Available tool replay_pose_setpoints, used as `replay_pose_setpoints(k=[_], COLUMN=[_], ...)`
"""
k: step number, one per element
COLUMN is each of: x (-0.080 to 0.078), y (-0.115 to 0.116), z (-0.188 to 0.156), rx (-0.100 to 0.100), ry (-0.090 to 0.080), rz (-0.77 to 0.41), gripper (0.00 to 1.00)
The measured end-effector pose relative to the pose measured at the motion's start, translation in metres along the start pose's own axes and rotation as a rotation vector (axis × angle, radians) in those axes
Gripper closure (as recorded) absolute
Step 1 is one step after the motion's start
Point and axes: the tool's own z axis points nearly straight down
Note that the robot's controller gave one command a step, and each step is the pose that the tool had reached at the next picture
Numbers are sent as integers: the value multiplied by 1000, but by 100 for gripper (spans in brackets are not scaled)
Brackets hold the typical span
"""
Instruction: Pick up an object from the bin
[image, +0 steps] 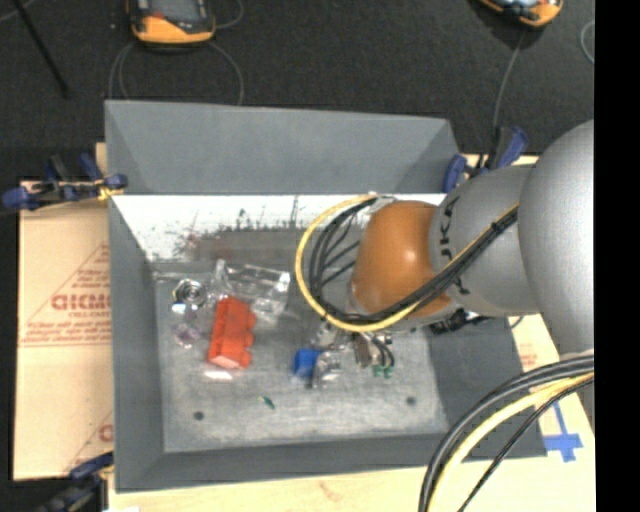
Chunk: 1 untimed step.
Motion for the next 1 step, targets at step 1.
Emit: replay_pose_setpoints(k=[1], x=[-17], y=[-20], z=[-177], rx=[0], ry=[10], rz=[-306], gripper=[100])
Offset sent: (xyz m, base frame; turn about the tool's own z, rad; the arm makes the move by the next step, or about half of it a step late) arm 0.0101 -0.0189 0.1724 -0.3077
